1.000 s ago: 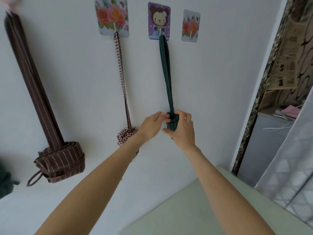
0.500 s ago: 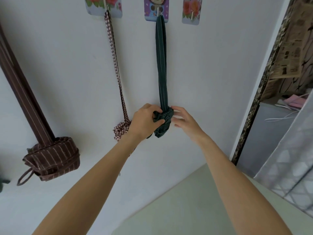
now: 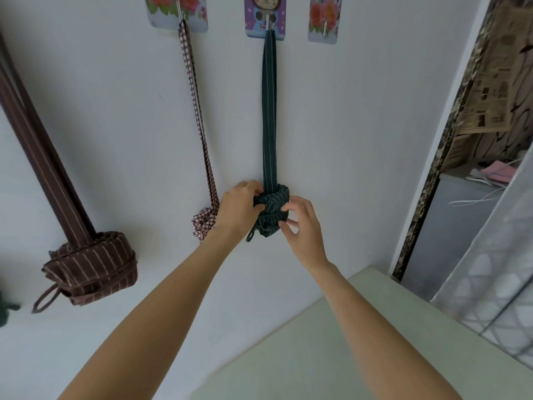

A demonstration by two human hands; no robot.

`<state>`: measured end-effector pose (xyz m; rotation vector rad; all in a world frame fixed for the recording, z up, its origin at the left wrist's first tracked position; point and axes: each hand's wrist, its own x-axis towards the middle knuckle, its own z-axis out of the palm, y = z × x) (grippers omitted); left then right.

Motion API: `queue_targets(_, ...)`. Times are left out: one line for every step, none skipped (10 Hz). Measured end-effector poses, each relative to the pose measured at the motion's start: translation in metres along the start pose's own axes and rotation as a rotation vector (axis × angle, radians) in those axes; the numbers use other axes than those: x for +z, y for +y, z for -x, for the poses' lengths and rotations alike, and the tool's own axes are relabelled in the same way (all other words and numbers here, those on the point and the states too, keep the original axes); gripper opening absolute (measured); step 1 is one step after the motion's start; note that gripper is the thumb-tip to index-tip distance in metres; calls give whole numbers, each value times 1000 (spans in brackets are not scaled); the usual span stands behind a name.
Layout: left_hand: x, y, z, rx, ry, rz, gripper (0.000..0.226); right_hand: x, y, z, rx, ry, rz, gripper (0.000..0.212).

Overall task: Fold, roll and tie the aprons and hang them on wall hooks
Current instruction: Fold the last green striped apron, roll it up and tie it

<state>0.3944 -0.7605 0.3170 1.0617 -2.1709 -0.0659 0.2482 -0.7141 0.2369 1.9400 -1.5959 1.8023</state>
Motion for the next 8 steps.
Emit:
queue_targets(-1, 1, 0, 0, -7, 14, 31, 0, -1, -4, -96, -60, 194, 33)
queue_targets(-1, 1, 1, -6, 3, 25, 31, -1, -6, -10, -141, -132, 338, 35)
queue_targets(0, -1, -1, -1, 2, 33, 31, -3, -12, -15, -163, -63, 373, 15)
queue_targets(0, -2, 0, -16, -2, 44, 32, -2, -17, -23, -136, -50, 429, 9)
queue_targets(-1, 0, -2, -21, -7, 32, 33, -3, -19, -22, -71, -40, 425, 10)
queue_targets(-4, 5, 3, -31, -2, 54, 36, -10, -30, -19, 15, 10, 418, 6)
queue_targets(-13, 8, 11, -56, -9, 97, 36, -21, -54, -20, 152, 87, 205, 5)
queue_targets(-33, 17, 28, -73, 90, 222, 28, -40, -87, -16, 83, 171, 59, 7)
